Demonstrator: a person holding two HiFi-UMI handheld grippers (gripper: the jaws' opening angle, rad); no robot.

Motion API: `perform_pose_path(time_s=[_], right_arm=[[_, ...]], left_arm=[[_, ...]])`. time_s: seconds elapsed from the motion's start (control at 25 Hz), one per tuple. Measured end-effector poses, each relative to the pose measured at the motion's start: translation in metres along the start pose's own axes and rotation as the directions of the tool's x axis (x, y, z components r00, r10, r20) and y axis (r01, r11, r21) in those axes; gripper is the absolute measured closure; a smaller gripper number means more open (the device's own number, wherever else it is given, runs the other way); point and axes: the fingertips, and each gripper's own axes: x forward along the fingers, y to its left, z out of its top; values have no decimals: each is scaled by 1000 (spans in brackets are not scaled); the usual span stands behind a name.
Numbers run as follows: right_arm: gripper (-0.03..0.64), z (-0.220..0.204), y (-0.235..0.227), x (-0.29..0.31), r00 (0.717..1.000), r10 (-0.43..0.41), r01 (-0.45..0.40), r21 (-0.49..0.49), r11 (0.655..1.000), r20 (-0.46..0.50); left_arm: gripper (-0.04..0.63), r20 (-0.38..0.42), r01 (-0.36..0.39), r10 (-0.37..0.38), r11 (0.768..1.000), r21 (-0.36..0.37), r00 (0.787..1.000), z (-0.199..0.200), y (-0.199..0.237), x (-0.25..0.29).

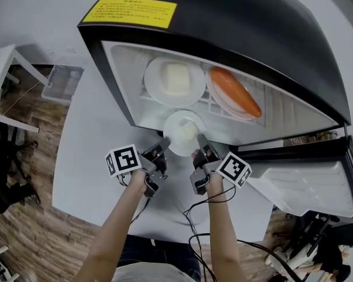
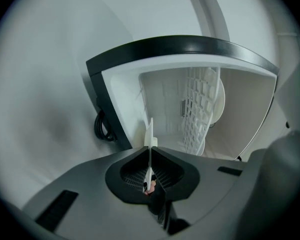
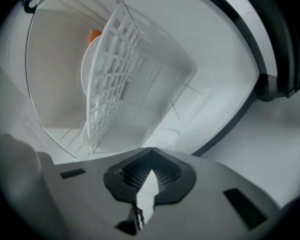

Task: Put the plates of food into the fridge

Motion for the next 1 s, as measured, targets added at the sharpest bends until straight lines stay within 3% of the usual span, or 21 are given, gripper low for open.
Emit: perform_pose_path(time_s=[0.4, 1.0], right_arm=[[603, 8, -2, -23, 998, 11, -12, 28, 1000, 64], [603, -20, -10, -32, 1000, 5, -7, 77, 997, 22]], left_arm=[[578, 114, 19, -4, 991, -131, 993, 19, 7, 8], [578, 179, -48, 90, 972, -229, 980, 41, 2, 52]])
